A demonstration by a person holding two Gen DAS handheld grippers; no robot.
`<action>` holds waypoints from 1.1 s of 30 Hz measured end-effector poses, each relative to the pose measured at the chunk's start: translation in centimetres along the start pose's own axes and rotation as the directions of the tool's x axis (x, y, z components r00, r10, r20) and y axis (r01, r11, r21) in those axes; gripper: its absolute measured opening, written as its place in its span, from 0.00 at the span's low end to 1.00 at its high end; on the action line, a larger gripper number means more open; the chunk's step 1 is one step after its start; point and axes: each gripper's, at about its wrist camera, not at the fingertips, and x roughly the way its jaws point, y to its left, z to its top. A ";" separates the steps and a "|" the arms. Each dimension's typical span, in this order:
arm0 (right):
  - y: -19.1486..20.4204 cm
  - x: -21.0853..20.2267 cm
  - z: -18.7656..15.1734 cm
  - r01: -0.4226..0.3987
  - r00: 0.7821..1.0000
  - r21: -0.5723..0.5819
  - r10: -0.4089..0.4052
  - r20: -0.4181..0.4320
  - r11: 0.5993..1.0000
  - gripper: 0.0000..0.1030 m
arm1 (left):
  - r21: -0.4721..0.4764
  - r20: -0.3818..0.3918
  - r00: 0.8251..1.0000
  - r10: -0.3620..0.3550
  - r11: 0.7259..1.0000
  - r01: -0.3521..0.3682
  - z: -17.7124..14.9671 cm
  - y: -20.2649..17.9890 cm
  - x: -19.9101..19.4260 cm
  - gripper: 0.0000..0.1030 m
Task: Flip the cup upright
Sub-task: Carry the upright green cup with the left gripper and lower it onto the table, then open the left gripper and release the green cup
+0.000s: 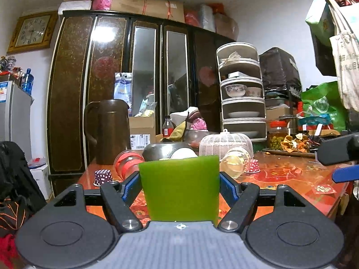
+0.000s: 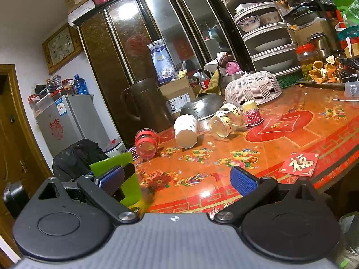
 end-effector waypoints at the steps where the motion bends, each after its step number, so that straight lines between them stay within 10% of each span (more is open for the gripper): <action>1: 0.1 0.0 0.0 -0.001 1.000 0.000 0.001 -0.002 1.000 0.99 | 0.007 0.002 1.000 -0.006 1.000 0.006 0.0 0.0 -0.1 0.74; 21: 0.6 0.3 -0.3 -0.011 0.999 -0.014 0.010 -0.033 1.000 0.99 | -0.015 -0.105 0.988 -0.112 0.994 0.111 0.1 1.4 -0.6 1.00; 26: 2.3 -0.2 0.3 0.053 0.996 -0.074 -0.058 -0.073 0.996 0.99 | -0.162 -0.187 0.967 -0.175 0.976 0.146 2.5 5.3 -3.5 1.00; 33: 8.3 -3.0 2.8 0.018 0.992 -0.269 -0.051 -0.118 0.963 0.99 | -0.131 -0.395 0.901 -0.178 0.982 0.137 9.0 7.3 -6.1 1.00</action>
